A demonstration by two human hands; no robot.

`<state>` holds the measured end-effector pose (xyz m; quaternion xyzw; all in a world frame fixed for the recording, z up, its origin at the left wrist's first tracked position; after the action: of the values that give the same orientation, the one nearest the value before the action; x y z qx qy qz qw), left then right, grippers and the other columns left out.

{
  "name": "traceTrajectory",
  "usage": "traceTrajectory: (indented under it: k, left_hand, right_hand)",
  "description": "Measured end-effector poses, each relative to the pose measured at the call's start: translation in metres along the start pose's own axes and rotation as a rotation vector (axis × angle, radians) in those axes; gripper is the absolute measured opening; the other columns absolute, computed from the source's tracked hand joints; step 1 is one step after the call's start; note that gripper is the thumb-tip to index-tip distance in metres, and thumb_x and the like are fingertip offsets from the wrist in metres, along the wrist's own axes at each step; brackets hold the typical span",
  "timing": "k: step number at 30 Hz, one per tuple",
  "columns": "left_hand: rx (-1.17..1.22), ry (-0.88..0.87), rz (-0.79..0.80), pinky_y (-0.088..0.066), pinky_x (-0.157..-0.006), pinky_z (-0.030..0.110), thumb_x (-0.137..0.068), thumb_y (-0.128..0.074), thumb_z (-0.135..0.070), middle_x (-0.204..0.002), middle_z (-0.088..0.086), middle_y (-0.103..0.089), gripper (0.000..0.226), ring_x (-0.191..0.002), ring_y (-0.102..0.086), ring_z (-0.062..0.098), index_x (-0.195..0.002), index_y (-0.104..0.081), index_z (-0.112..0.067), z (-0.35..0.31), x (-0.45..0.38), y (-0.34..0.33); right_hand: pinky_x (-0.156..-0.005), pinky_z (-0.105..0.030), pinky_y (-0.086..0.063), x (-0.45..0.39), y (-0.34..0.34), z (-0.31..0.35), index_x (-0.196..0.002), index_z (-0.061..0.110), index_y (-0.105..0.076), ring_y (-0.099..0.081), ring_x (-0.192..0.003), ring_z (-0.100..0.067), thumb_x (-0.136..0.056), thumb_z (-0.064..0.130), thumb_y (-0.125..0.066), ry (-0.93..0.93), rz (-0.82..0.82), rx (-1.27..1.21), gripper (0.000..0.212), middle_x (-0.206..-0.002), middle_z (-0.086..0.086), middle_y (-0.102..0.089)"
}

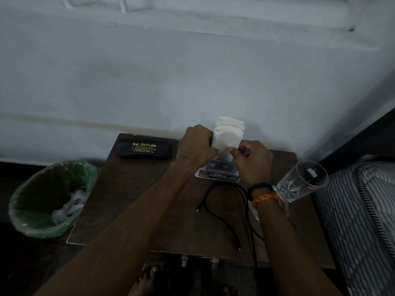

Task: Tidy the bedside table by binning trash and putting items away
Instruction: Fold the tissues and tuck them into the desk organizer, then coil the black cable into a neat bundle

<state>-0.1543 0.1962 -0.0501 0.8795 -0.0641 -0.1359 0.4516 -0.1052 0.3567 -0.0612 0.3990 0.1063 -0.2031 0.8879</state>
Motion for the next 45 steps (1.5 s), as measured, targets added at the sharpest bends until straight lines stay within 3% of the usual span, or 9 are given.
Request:
traceTrajectory:
  k: [4, 9, 13, 19, 27, 32, 37, 41, 45]
  left_hand:
    - [0.017, 0.005, 0.021, -0.053, -0.067, 0.035, -0.066, -0.081, -0.033, -0.079, 0.01, -0.07, 0.031, -0.077, -0.065, 0.025, -0.084, -0.076, -0.009, 0.002, -0.002, -0.003]
    - [0.15, 0.098, -0.017, -0.05, -0.073, 0.036, -0.05, -0.083, -0.056, -0.096, 0.003, -0.06, 0.059, -0.09, -0.055, 0.02, -0.092, -0.061, -0.021, 0.026, 0.016, 0.003]
    - [0.31, 0.233, -0.055, -0.053, -0.078, 0.037, -0.05, -0.09, -0.051, -0.104, 0.001, -0.061, 0.068, -0.096, -0.059, 0.018, -0.101, -0.058, -0.018, 0.048, 0.048, 0.006]
    - [0.405, 0.259, -0.064, -0.055, -0.079, 0.032, -0.075, -0.083, -0.027, -0.097, -0.002, -0.067, 0.037, -0.092, -0.064, 0.013, -0.101, -0.062, -0.011, 0.045, 0.072, 0.004]
    - [0.414, 0.265, -0.109, -0.057, -0.074, 0.028, -0.077, -0.079, -0.014, -0.09, 0.003, -0.07, 0.024, -0.085, -0.067, 0.017, -0.095, -0.064, -0.008, 0.044, 0.062, 0.0]
    - [0.35, 0.27, -0.058, -0.041, -0.061, 0.006, -0.081, -0.077, -0.019, -0.096, 0.0, -0.067, 0.026, -0.086, -0.062, 0.01, -0.099, -0.061, -0.01, 0.043, 0.05, 0.004]
    - [0.283, 0.297, 0.022, -0.05, -0.077, 0.025, -0.082, -0.075, -0.025, -0.099, -0.001, -0.066, 0.028, -0.092, -0.062, 0.014, -0.101, -0.059, -0.013, 0.04, 0.07, 0.007]
    - [0.257, 0.364, 0.209, -0.047, -0.079, 0.02, -0.08, -0.078, -0.034, -0.109, -0.001, -0.067, 0.045, -0.097, -0.063, 0.011, -0.119, -0.061, -0.017, 0.043, 0.121, -0.015]
    - [0.193, 0.373, 0.234, -0.051, -0.083, 0.025, -0.075, -0.079, -0.043, -0.105, 0.0, -0.068, 0.053, -0.096, -0.064, 0.014, -0.117, -0.064, -0.016, 0.044, 0.151, -0.031]
  right_hand:
    - [-0.06, -0.02, -0.025, -0.002, 0.001, 0.0, -0.067, 0.012, -0.067, -0.052, -0.071, -0.015, -0.079, 0.026, -0.075, -0.015, 0.027, 0.035, 0.02, -0.069, 0.001, -0.058]
    - [-0.068, -0.027, -0.041, 0.004, 0.017, 0.009, -0.084, 0.017, -0.069, -0.057, -0.08, -0.015, -0.081, 0.029, -0.072, -0.037, -0.071, -0.034, 0.012, -0.08, 0.002, -0.063]
    - [-0.075, -0.024, -0.036, 0.019, 0.023, 0.004, -0.097, 0.019, -0.065, -0.058, -0.094, -0.022, -0.08, 0.032, -0.068, -0.053, -0.097, 0.08, 0.022, -0.099, -0.003, -0.061]
    - [-0.074, -0.026, -0.04, 0.05, 0.019, -0.009, -0.109, 0.019, -0.061, -0.059, -0.1, -0.022, -0.082, 0.048, -0.068, -0.166, 0.041, 0.15, 0.04, -0.108, -0.002, -0.064]
    - [-0.081, -0.021, -0.042, 0.043, 0.009, -0.01, -0.113, 0.014, -0.065, -0.064, -0.103, -0.023, -0.081, 0.023, -0.074, -0.165, 0.093, 0.006, 0.035, -0.109, -0.005, -0.07]
    - [-0.078, -0.018, -0.041, 0.033, 0.002, -0.014, -0.108, 0.018, -0.067, -0.066, -0.097, -0.02, -0.081, 0.02, -0.073, -0.158, 0.1, -0.019, 0.028, -0.103, -0.003, -0.072]
    - [-0.072, -0.028, -0.045, 0.041, 0.014, -0.013, -0.093, 0.008, -0.067, -0.064, -0.088, -0.028, -0.083, 0.009, -0.062, -0.176, 0.041, 0.088, 0.012, -0.09, -0.009, -0.07]
    - [-0.072, -0.026, -0.047, 0.064, 0.033, -0.011, -0.081, 0.016, -0.072, -0.066, -0.081, -0.024, -0.079, 0.006, -0.065, -0.206, 0.121, 0.16, 0.013, -0.085, -0.004, -0.073]
    - [-0.079, -0.03, -0.053, 0.099, 0.053, -0.01, -0.075, 0.021, -0.072, -0.066, -0.078, -0.015, -0.076, 0.008, -0.069, -0.175, 0.188, 0.178, 0.013, -0.08, 0.003, -0.072]
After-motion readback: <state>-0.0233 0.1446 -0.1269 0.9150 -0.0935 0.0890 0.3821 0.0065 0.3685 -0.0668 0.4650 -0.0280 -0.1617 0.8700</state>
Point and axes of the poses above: each hand's wrist, its own x-axis away from the middle knuckle, its own y-axis out of the back of the hand, z = x × y, the point moved 7 cm from there along -x, towards the middle knuckle
